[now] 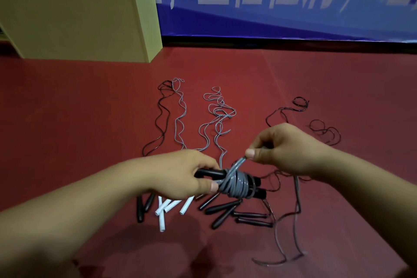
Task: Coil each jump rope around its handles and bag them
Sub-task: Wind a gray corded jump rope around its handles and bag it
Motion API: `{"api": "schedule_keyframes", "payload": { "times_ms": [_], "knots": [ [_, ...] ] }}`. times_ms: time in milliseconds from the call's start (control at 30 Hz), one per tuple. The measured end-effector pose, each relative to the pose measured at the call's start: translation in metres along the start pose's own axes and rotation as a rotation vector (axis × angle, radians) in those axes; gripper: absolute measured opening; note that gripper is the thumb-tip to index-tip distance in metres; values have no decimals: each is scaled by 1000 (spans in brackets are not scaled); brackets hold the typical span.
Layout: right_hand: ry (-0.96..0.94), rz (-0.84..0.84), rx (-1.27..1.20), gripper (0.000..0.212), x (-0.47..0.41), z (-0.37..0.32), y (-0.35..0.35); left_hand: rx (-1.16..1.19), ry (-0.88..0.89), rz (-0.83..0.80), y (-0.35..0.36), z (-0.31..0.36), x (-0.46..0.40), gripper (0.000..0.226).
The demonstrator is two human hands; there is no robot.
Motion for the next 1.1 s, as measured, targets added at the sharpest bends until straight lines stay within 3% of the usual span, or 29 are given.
{"api": "schedule_keyframes", "payload": {
  "times_ms": [167, 367, 567, 633, 733, 833, 933, 1000, 1100],
  "knots": [
    [-64, -50, 119, 16, -3, 5, 6, 37, 7, -77, 3, 1, 4, 12],
    [-162, 19, 92, 13, -6, 5, 15, 93, 42, -123, 7, 7, 7, 4],
    [-120, -54, -142, 16, -11, 7, 22, 343, 160, -218, 8, 17, 10, 19],
    [-83, -86, -299, 18, -11, 10, 20, 521, 210, -209, 6, 17, 9, 5],
    [-79, -72, -440, 16, -13, 13, 15, 895, 231, -163, 2, 14, 2, 35],
    [23, -39, -476, 28, -15, 14, 23, 1203, 187, 2, -8, 13, -5, 28],
    [64, -80, -441, 37, -17, 13, 36, 1241, 48, 152, -13, 4, -13, 22],
    [57, -105, -340, 35, -16, 13, 41, 1240, -27, 237, -14, -4, -17, 4],
    [29, -144, -194, 27, -10, 11, 43, 1203, -151, 365, -13, -21, -24, 18]
  ]
}}
Point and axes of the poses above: each hand's wrist, its own x-axis away from the middle knuckle, its own y-axis out of the palm, z = x × y, the point moved 4 cm from there along -x, towards the middle knuckle, and after that the axes turned 4 degrees about -y, right-handed, at the moved point
